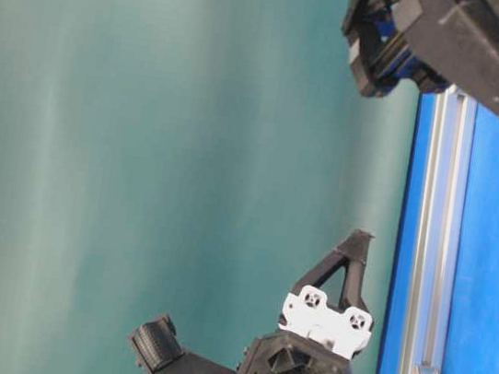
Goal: Insert the wire through the string loop located in the center.
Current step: 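Open the right gripper and lower it over the black USB cable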
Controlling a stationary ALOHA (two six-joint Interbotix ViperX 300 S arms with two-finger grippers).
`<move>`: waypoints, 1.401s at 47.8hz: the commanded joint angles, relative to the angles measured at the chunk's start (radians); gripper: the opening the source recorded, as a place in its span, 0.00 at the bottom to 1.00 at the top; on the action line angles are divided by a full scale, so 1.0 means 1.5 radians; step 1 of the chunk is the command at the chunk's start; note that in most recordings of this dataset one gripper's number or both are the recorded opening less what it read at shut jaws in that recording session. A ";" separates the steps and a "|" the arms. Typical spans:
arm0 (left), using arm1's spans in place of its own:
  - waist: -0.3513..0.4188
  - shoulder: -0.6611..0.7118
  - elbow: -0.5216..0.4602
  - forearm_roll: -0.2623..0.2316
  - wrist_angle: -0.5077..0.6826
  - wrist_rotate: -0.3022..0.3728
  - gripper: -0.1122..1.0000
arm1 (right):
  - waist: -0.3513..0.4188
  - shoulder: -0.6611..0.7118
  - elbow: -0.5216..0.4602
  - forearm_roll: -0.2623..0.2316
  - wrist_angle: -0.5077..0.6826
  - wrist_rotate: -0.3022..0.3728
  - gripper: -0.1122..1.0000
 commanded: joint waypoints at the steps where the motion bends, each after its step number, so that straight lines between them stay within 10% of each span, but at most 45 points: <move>1: 0.000 -0.035 -0.014 0.015 0.014 0.001 0.10 | 0.000 -0.025 -0.013 0.000 0.001 -0.002 0.10; 27: 0.002 -0.035 -0.013 0.018 0.024 0.004 0.10 | 0.015 -0.026 -0.025 0.000 0.034 0.034 0.06; 35: 0.002 -0.035 -0.014 0.018 0.024 0.004 0.10 | 0.015 -0.026 -0.026 0.001 0.046 0.042 0.29; 46: 0.002 -0.036 -0.012 0.017 0.024 0.003 0.10 | 0.017 -0.025 -0.029 0.004 0.054 0.047 0.89; 67: 0.002 -0.036 -0.011 0.018 0.024 0.001 0.10 | 0.021 0.033 -0.070 0.034 0.126 0.052 0.86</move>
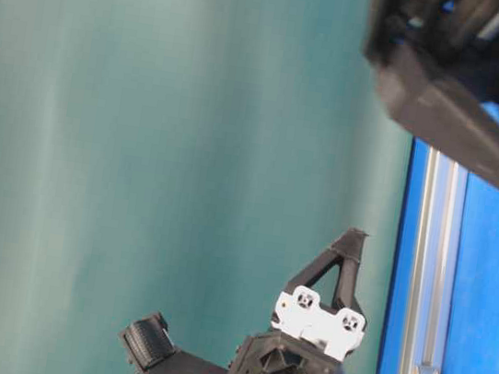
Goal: Insert the wire through the string loop located in the center.
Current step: 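Open the right gripper and lower it over the black USB cable, then close the right gripper on the black cable just behind the USB plug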
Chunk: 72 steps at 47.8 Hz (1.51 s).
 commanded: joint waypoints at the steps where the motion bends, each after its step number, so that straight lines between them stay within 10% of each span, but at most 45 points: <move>1: 0.001 -0.019 -0.009 0.002 -0.003 -0.001 0.10 | 0.003 0.011 -0.022 0.015 0.016 0.002 0.86; 25: -0.004 -0.019 -0.007 0.001 -0.002 -0.003 0.10 | 0.003 0.107 -0.040 0.094 -0.017 0.004 0.86; 45: -0.007 -0.019 -0.004 0.002 -0.002 -0.002 0.10 | 0.003 0.114 -0.045 0.099 -0.025 0.004 0.82; 51: -0.007 -0.019 -0.004 0.002 -0.003 -0.002 0.10 | 0.003 0.115 -0.046 0.099 -0.025 0.004 0.70; 63: -0.007 -0.019 -0.004 0.002 -0.003 -0.002 0.10 | 0.003 0.115 -0.045 0.096 -0.025 0.002 0.15; 72: -0.007 -0.019 -0.004 0.002 -0.003 -0.002 0.10 | 0.003 0.114 -0.046 0.095 -0.022 0.003 0.07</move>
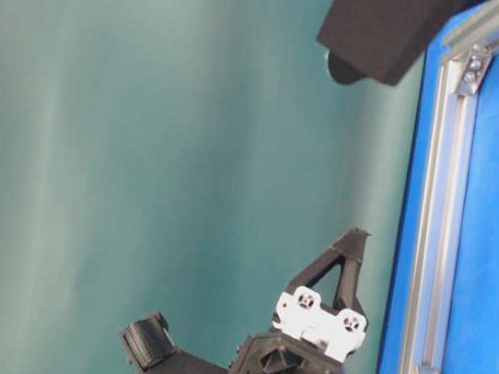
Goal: Insert the wire through the string loop located in the center.
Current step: 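Close the right gripper on the black cable just behind the USB plug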
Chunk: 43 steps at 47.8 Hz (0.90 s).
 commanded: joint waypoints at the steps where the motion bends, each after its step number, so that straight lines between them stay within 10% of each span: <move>1: -0.002 -0.019 -0.004 0.002 -0.003 0.001 0.10 | -0.001 -0.009 -0.010 -0.001 -0.002 0.000 0.07; 43: -0.002 -0.019 -0.004 0.002 -0.002 -0.002 0.10 | 0.005 -0.126 -0.015 -0.001 0.105 0.000 0.07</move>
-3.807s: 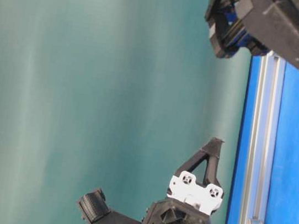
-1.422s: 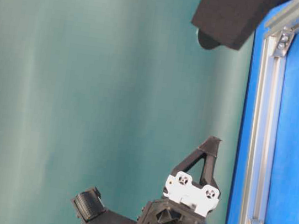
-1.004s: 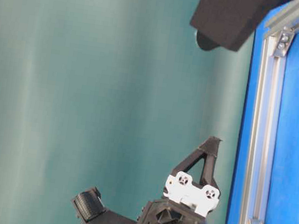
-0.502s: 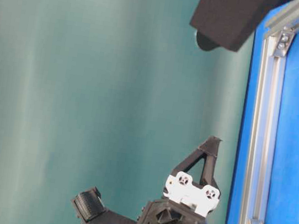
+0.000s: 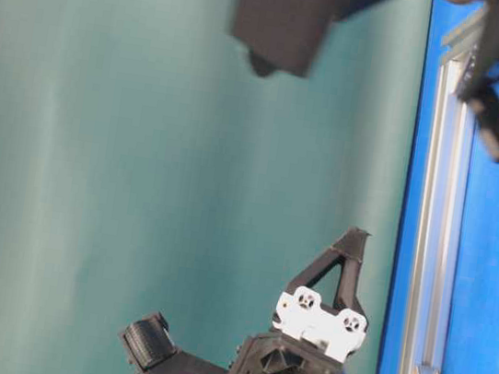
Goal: Insert the wire through the string loop located in the center.
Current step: 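Close the right gripper on the black cable just behind the USB plug, then lift and carry the cable plug with the right gripper toward the white loop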
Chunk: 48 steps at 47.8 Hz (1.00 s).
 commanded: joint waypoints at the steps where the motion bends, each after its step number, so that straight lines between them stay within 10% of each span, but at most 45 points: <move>1: -0.001 -0.019 -0.005 0.002 -0.004 -0.002 0.10 | 0.003 -0.047 -0.011 -0.001 0.015 -0.001 0.07; 48: -0.001 -0.019 -0.005 0.002 -0.004 -0.001 0.10 | 0.004 -0.062 -0.008 -0.001 0.029 -0.003 0.07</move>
